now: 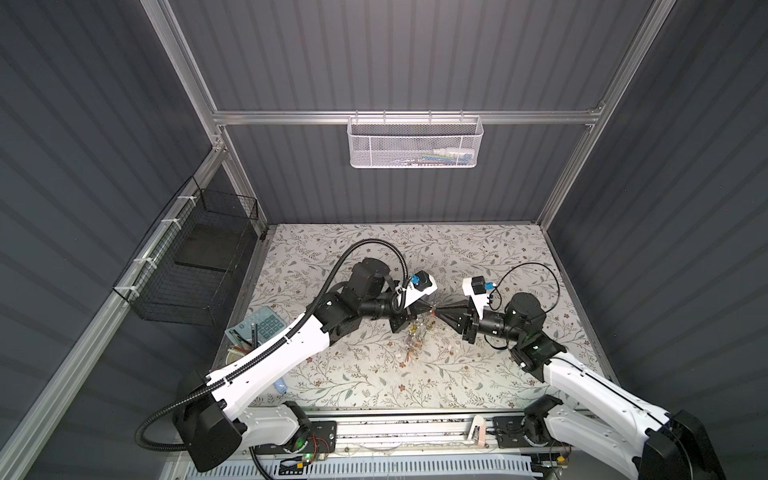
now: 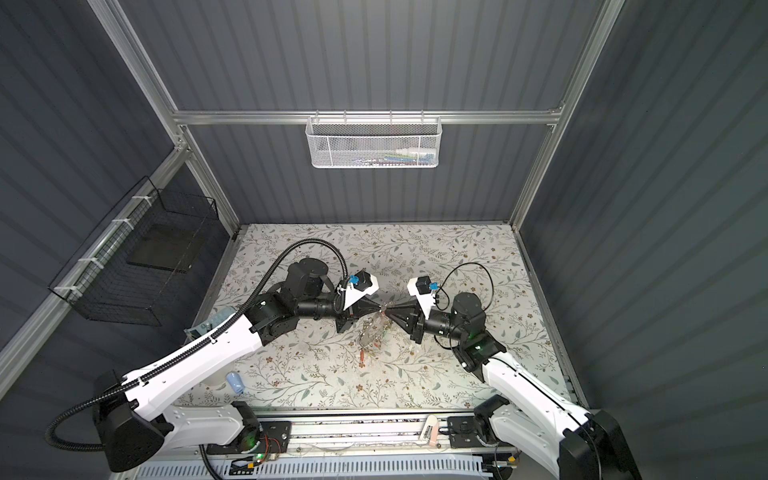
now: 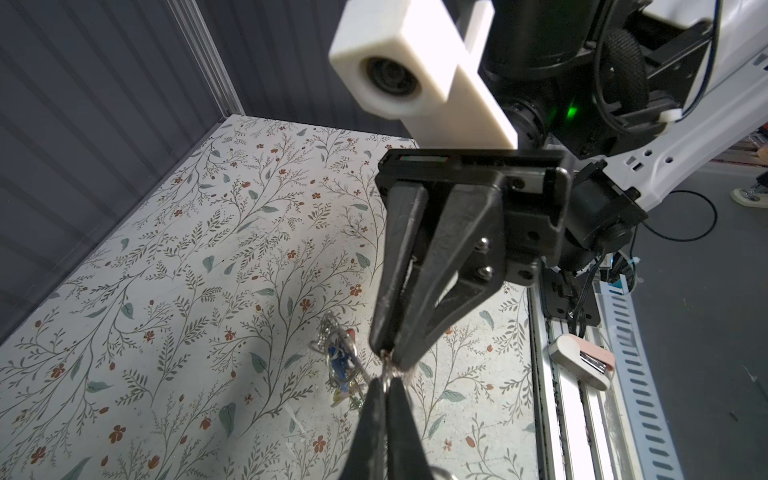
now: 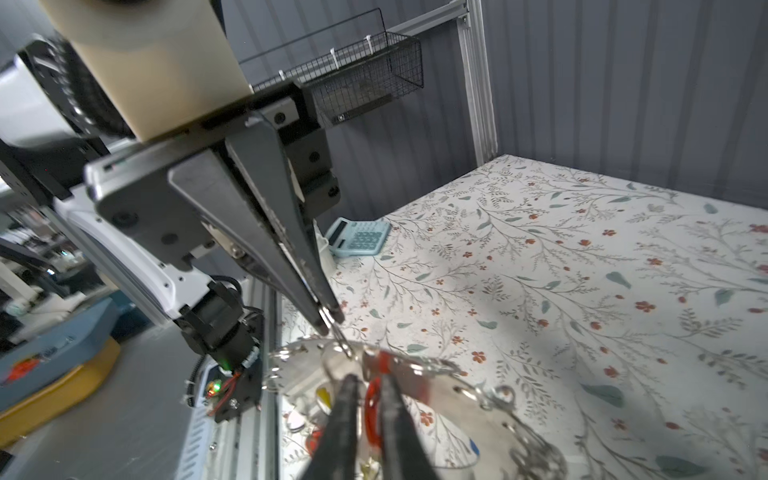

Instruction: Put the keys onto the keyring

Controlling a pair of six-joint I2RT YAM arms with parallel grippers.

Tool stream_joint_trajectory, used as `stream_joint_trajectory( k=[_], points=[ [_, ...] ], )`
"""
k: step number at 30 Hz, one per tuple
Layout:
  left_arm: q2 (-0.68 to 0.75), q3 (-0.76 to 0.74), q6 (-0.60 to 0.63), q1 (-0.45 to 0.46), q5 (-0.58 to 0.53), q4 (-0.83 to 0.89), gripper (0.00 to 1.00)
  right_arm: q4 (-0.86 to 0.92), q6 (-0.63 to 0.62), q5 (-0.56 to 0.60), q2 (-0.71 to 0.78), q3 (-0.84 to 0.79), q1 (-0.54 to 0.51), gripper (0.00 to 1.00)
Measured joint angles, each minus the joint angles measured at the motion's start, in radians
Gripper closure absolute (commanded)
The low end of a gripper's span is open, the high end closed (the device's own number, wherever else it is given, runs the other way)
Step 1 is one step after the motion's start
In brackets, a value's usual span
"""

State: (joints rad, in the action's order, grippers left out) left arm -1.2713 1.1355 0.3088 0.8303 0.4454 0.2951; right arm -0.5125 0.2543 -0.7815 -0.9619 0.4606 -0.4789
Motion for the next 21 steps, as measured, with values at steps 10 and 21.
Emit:
stream_joint_trajectory(
  k=[10,21],
  points=[
    [0.000,0.000,0.000,0.000,0.008,-0.004,1.00,0.018,-0.009,0.019,0.004,0.002,-0.001,0.63],
    [0.000,0.000,-0.006,0.000,0.043,-0.004,1.00,0.020,-0.011,0.026,0.004,0.002,-0.001,0.56]
  ],
)
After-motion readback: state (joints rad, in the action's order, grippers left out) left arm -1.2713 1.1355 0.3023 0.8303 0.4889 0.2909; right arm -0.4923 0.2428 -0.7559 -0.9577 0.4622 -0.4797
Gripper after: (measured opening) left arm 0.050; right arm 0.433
